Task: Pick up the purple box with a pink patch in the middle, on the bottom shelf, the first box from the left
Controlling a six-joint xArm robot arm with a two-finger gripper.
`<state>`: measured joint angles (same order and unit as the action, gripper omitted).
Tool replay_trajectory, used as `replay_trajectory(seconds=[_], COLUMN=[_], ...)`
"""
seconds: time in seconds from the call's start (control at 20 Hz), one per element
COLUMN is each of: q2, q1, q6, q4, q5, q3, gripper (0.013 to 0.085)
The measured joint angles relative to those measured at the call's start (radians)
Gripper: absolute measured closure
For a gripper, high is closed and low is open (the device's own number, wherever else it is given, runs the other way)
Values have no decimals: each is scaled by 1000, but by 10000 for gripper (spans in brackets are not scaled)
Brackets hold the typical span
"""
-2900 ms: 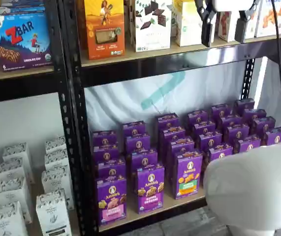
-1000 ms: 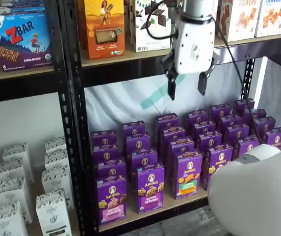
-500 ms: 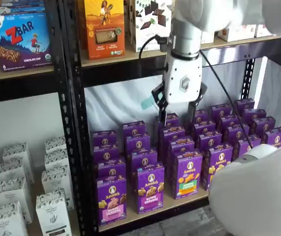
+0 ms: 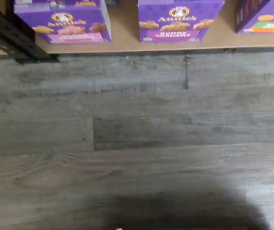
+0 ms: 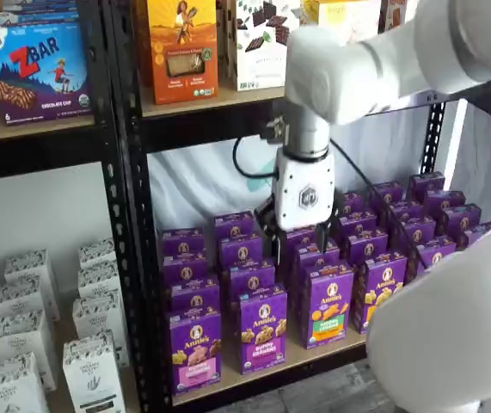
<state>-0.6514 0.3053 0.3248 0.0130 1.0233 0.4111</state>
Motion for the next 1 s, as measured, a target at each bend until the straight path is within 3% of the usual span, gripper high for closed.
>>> replay_trajectory(seconds=[0.2,0.6,1.0], q2=[105,342,511], q1=[-1,-26,-21], q6=[14,-61,-92], q4=[22,-45,-81], q5=[-128,-397,-531], q3=[-36,-59,-38], gripper=[130,130,130])
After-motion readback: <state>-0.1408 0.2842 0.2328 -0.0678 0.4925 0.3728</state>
